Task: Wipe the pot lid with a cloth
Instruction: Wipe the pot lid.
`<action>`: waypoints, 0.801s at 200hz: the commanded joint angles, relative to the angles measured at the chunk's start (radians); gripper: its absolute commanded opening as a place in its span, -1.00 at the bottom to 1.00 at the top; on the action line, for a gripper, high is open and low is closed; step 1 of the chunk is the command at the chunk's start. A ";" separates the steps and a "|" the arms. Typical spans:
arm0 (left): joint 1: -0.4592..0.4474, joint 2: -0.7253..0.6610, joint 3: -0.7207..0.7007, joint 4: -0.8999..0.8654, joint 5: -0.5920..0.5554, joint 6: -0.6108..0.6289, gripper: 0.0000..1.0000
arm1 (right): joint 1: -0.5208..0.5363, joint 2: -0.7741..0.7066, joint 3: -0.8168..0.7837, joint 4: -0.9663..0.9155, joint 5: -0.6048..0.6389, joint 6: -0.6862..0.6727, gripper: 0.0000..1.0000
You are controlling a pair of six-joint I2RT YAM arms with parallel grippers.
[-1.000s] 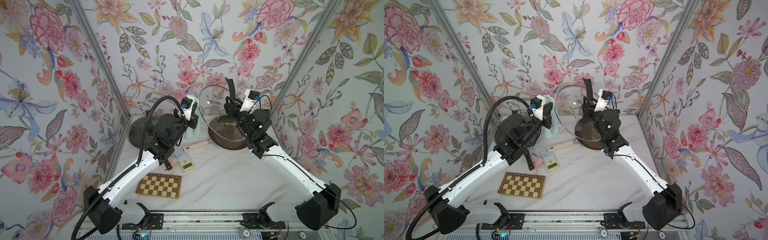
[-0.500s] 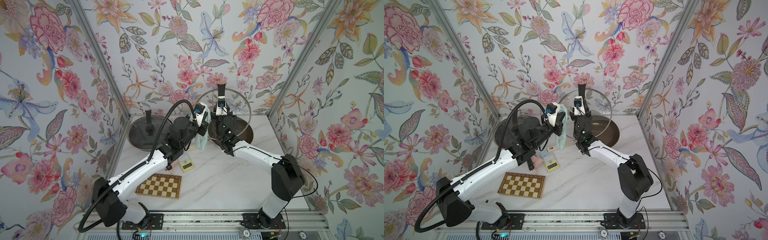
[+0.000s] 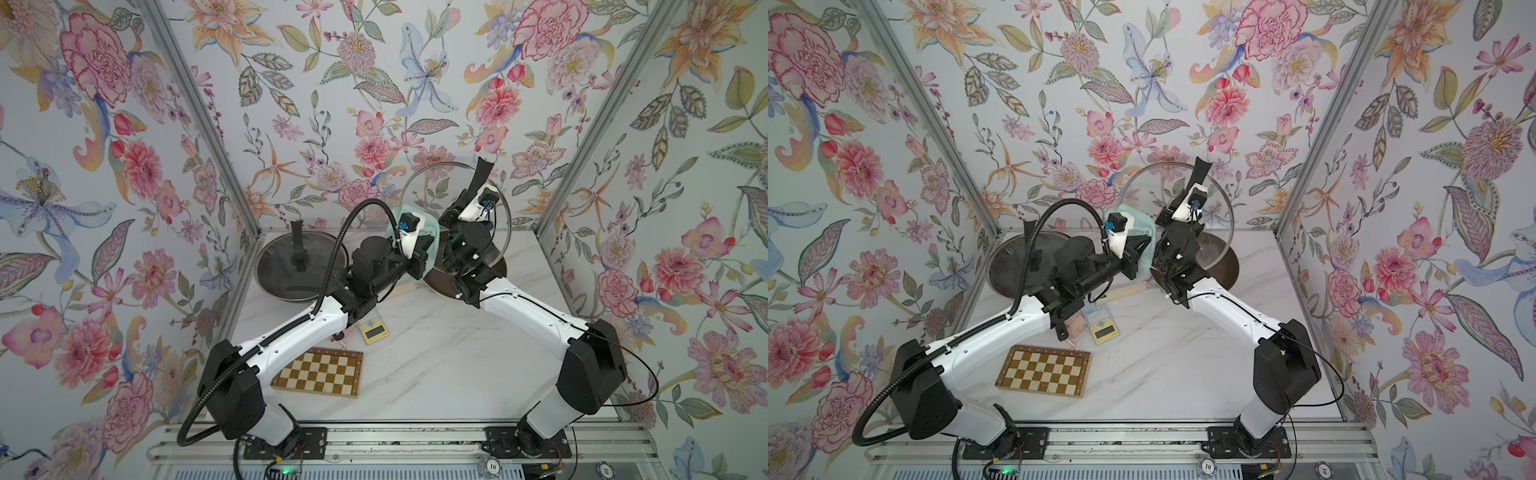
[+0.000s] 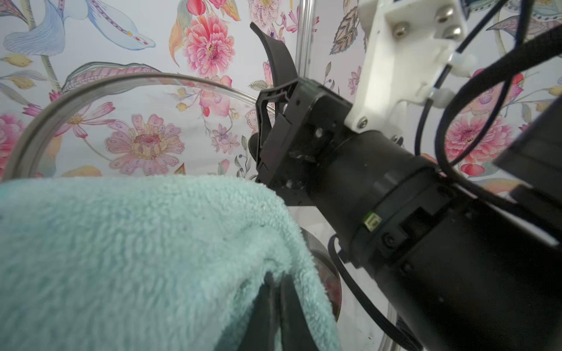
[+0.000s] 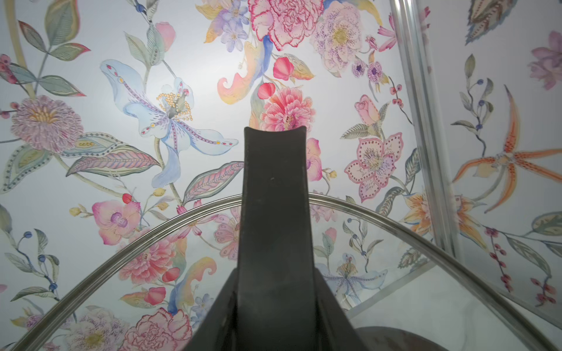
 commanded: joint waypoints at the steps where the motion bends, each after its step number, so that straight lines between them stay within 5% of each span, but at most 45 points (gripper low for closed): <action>1: 0.007 0.022 0.040 0.022 0.061 -0.041 -1.00 | 0.023 -0.082 0.022 0.031 0.006 0.155 -1.00; 49: 0.078 0.095 0.115 -0.009 -0.030 -0.039 -1.00 | 0.075 -0.158 -0.167 0.262 -0.289 -0.085 -1.00; 114: 0.175 0.152 0.245 -0.078 0.012 0.003 -1.00 | 0.080 -0.413 -0.335 0.022 -0.667 -0.222 -1.00; 160: 0.184 0.263 0.386 -0.117 0.027 0.000 -1.00 | 0.108 -0.492 -0.387 -0.065 -0.763 -0.358 -1.00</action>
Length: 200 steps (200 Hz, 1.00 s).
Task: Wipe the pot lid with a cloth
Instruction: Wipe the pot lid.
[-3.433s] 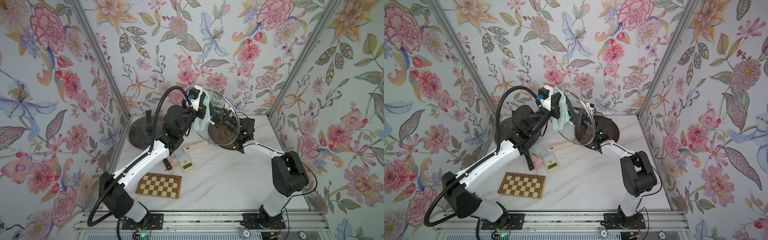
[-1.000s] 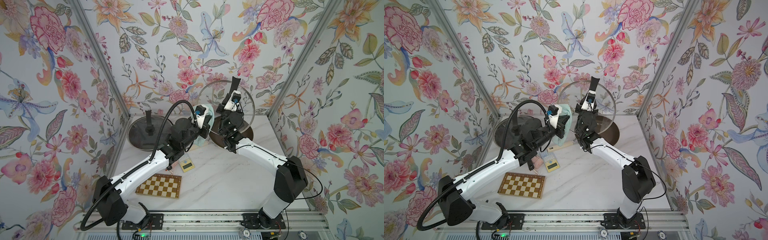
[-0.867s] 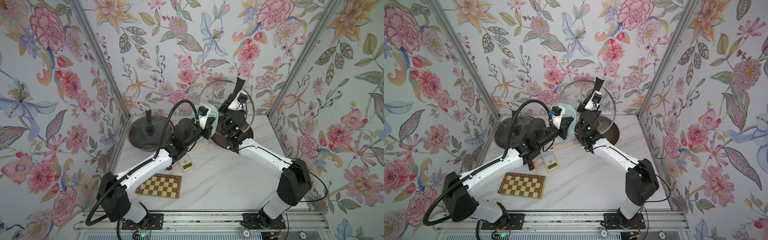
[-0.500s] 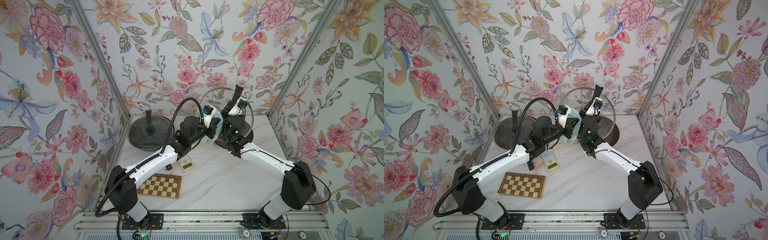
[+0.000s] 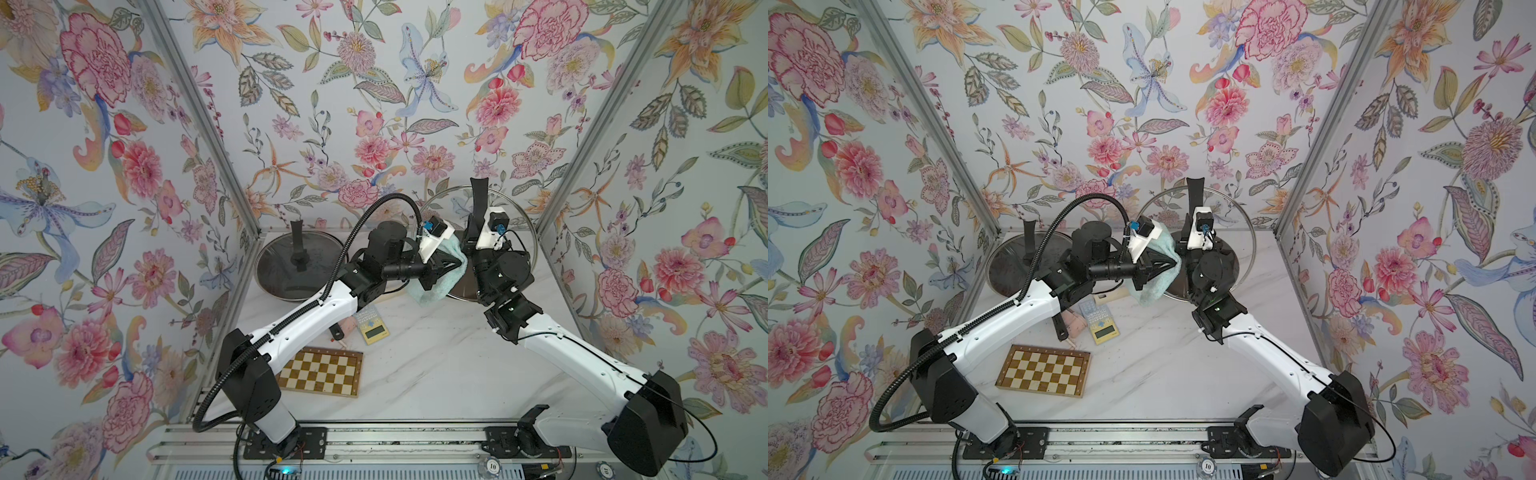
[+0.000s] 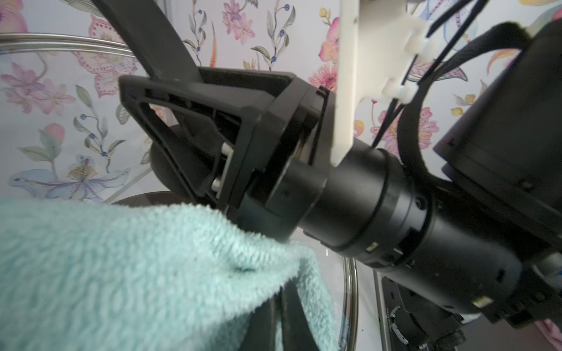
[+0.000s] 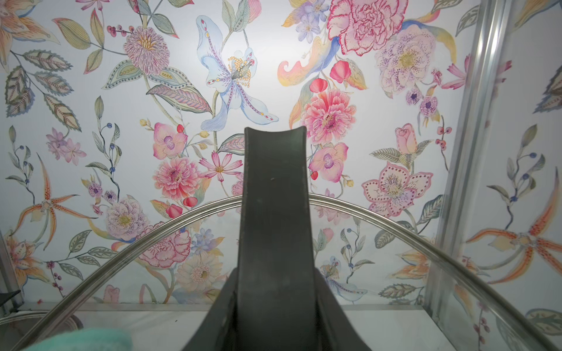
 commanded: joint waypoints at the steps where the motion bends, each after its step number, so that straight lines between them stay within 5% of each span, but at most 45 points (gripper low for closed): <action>1: 0.171 0.137 0.132 0.218 -0.485 0.010 -1.00 | 0.134 -0.114 -0.014 -0.010 -0.375 -0.057 -1.00; 52: 0.195 0.222 0.299 0.156 -0.563 0.021 -1.00 | 0.117 -0.122 -0.022 -0.052 -0.310 -0.099 -1.00; 137: 0.196 0.144 0.182 0.071 -0.632 0.142 -1.00 | -0.112 -0.019 -0.005 0.128 -0.115 0.241 -1.00; 200: 0.193 0.120 0.115 0.062 -0.550 0.149 -1.00 | -0.125 0.061 0.038 0.176 -0.272 0.240 -1.00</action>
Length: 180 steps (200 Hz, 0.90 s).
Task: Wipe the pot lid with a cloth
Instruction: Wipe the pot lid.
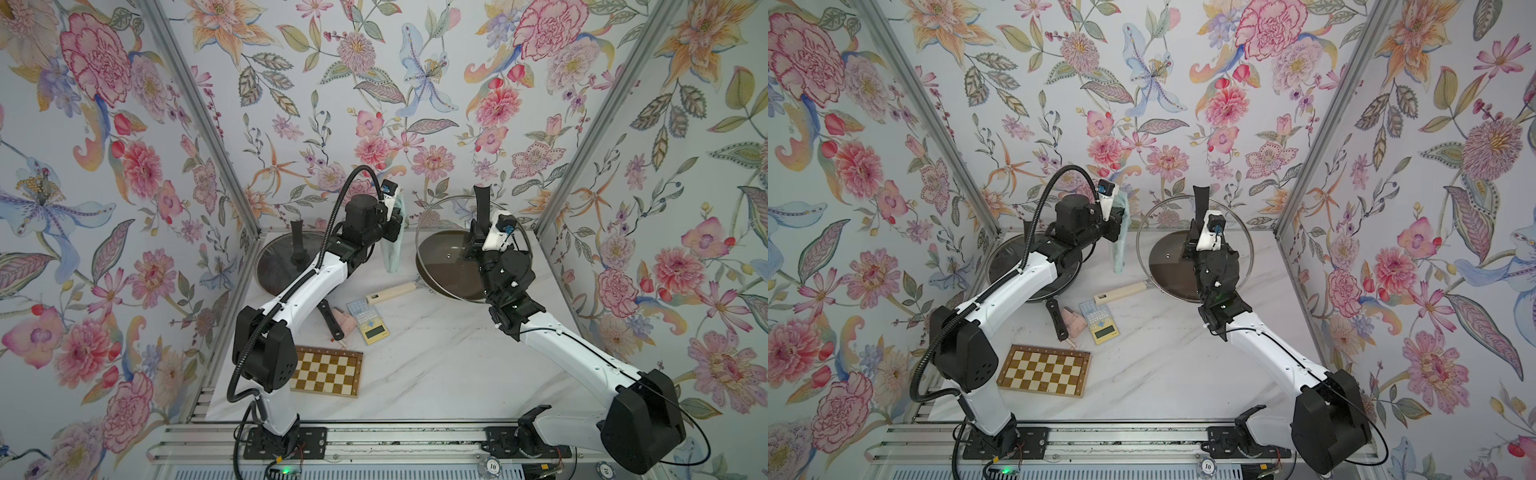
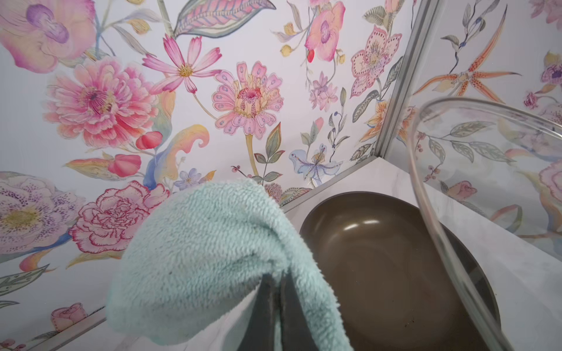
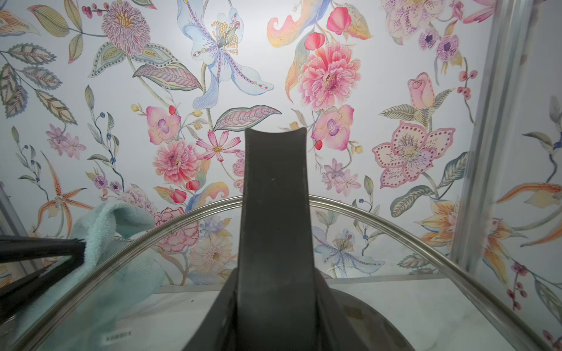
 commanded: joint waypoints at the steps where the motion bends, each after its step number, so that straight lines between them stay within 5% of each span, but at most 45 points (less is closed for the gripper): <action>1: -0.026 -0.024 0.003 0.054 -0.009 0.013 -1.00 | 0.007 0.001 0.078 0.171 -0.129 0.012 -1.00; 96: -0.059 0.012 0.061 0.096 0.105 -0.021 -1.00 | 0.114 -0.170 0.015 0.001 -0.081 -0.098 -1.00; 180: -0.108 -0.052 -0.088 0.210 0.149 -0.121 -1.00 | 0.235 -0.224 -0.015 -0.058 -0.030 -0.078 -1.00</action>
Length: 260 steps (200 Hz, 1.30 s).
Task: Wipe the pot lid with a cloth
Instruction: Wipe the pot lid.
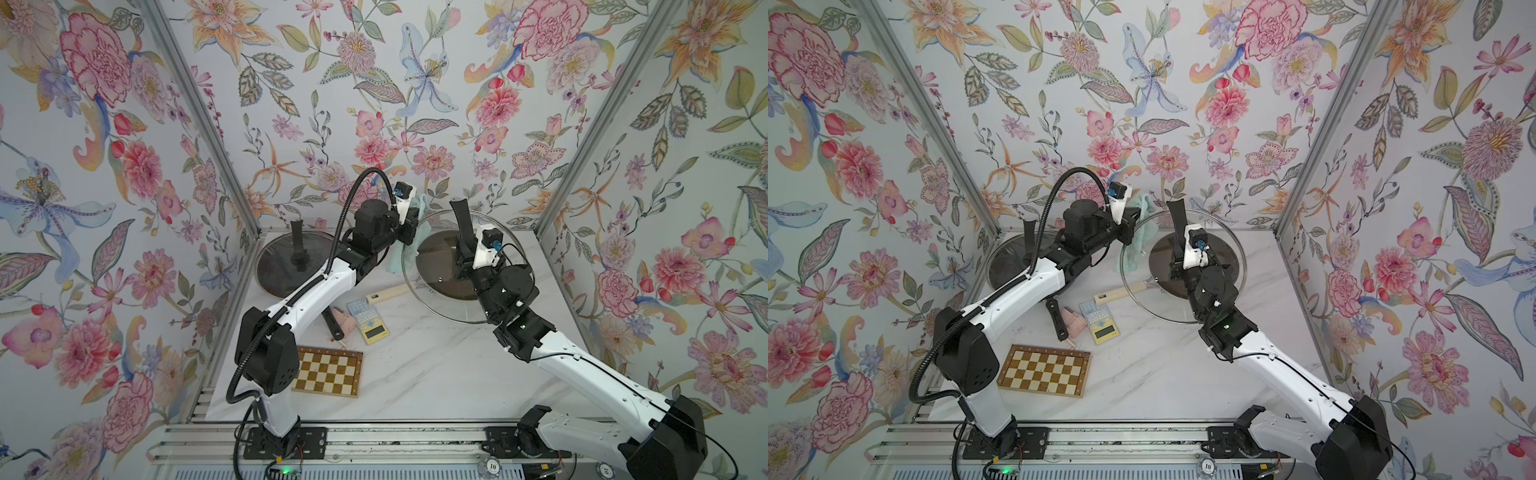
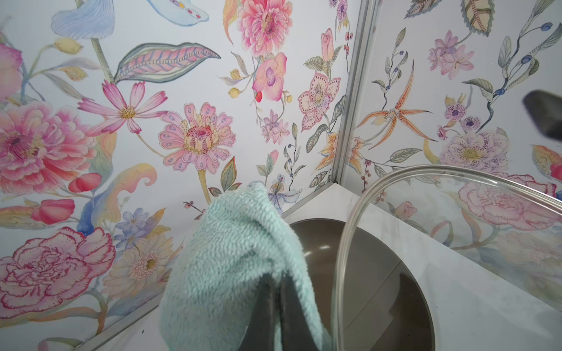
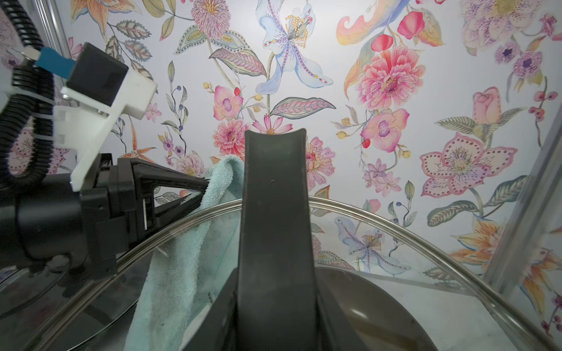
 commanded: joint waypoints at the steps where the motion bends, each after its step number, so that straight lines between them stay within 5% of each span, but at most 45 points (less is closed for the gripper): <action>1: -0.046 -0.041 -0.036 0.044 0.069 -0.054 -1.00 | 0.042 -0.044 0.034 0.126 -0.059 0.026 -1.00; 52: -0.066 -0.099 -0.109 0.064 0.039 -0.069 -1.00 | 0.027 -0.060 0.040 0.113 -0.068 0.008 -1.00; 85: -0.069 -0.158 -0.075 -0.063 -0.095 0.079 -1.00 | 0.021 -0.064 0.036 0.083 -0.079 0.024 -1.00; 114: -0.067 -0.203 -0.029 -0.172 -0.091 0.171 -1.00 | -0.024 -0.038 0.066 0.072 -0.143 0.034 -1.00; 140: -0.068 -0.222 -0.012 -0.234 -0.059 0.174 -1.00 | -0.087 0.014 0.079 0.116 -0.168 0.049 -1.00; 193: -0.060 -0.380 -0.149 -0.300 -0.241 0.144 -1.00 | -0.150 -0.007 0.092 0.091 -0.176 0.077 -1.00; 229: -0.069 -0.411 -0.164 -0.267 -0.094 0.055 -1.00 | -0.208 -0.023 0.074 0.095 -0.189 0.094 -1.00; 260: -0.110 -0.290 -0.054 -0.289 0.061 0.064 -1.00 | -0.206 0.028 0.083 0.153 -0.240 0.106 -1.00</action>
